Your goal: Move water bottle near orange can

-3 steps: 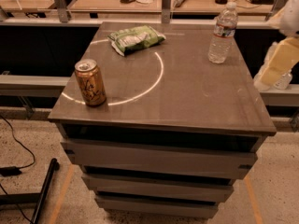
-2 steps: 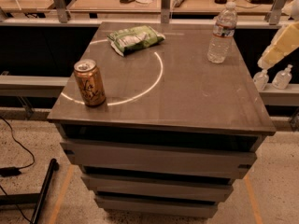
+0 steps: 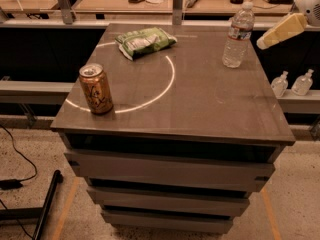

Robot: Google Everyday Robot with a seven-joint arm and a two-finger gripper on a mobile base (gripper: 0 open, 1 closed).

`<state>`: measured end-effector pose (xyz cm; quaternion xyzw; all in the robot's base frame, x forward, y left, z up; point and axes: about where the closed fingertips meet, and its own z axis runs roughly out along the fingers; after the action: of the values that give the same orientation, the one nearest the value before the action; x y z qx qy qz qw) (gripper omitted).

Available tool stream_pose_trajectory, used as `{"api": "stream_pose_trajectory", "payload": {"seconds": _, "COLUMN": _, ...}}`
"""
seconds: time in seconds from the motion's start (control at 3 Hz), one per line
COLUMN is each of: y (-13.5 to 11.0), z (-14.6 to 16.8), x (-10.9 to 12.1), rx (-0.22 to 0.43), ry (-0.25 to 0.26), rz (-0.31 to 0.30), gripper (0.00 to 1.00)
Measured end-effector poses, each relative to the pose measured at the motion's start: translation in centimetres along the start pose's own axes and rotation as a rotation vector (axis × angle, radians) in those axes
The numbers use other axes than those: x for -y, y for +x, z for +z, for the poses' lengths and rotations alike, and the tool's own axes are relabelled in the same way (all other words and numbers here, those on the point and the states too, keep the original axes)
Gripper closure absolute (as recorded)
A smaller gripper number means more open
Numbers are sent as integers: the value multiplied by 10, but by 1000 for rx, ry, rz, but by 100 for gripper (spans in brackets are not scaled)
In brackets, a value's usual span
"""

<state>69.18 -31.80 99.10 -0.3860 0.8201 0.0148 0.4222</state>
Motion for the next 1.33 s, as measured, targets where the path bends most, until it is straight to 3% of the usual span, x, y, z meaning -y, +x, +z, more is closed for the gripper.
{"api": "stream_pose_trajectory", "payload": {"seconds": 0.67, "y": -36, "z": 71, "x": 18, "rx": 246, "ry": 40, "rz": 262, "gripper": 0}}
{"api": "stream_pose_trajectory", "payload": {"seconds": 1.0, "y": -43, "z": 96, "x": 13, "rx": 298, "ry": 24, "rz": 329, "gripper": 0}}
{"api": "stream_pose_trajectory", "payload": {"seconds": 1.33, "y": -49, "z": 116, "x": 5, "rx": 308, "ry": -5, "rz": 345, "gripper": 16}}
